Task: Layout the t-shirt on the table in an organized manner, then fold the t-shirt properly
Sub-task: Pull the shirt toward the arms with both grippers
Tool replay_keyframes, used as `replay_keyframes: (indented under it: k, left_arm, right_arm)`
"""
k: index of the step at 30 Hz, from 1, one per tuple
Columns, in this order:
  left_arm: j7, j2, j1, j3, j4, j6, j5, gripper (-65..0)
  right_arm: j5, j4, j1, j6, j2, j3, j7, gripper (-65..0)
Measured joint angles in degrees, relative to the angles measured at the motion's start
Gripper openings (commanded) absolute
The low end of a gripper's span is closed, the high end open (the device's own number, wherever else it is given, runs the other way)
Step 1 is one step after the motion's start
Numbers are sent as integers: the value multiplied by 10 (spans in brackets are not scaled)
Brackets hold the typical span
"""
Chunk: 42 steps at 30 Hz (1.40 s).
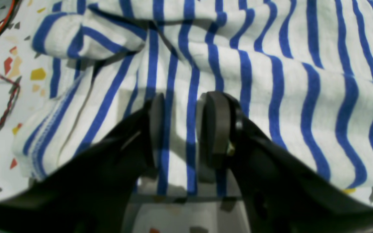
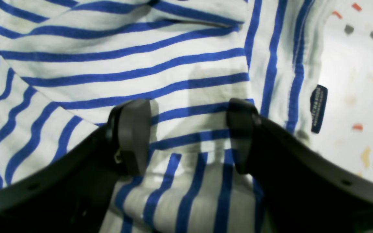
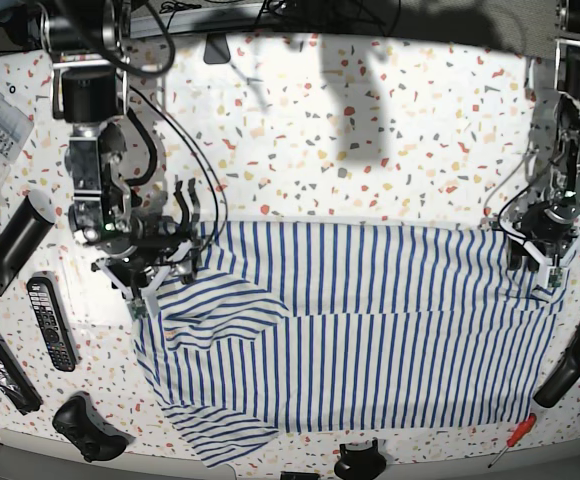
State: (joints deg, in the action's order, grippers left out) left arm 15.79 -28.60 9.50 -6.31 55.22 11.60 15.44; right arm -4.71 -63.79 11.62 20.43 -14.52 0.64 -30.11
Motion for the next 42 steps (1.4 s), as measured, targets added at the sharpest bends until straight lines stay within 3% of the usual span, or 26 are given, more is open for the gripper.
replay_keyframes:
  k: [8,20,32,42]
  left_arm:
    - [-1,-5,-36,4,28,-6,5,-460]
    - [8,-9,-159,16,155,-63,-14,-460]
    - [77,-6,-327,121,309,-53,-24,-460]
    - [128,2,-441,122,441,-51,-33,-460]
  right_arm:
    - [-2,-123,-116,-1,-1,2,0,-286]
    - [2,-247,-238,-2,-2,2,-26,-286]
    - [5,-318,-326,0,-2,36,-35,-286]
    - [2,-365,-390,4,-1,119,-41,-286]
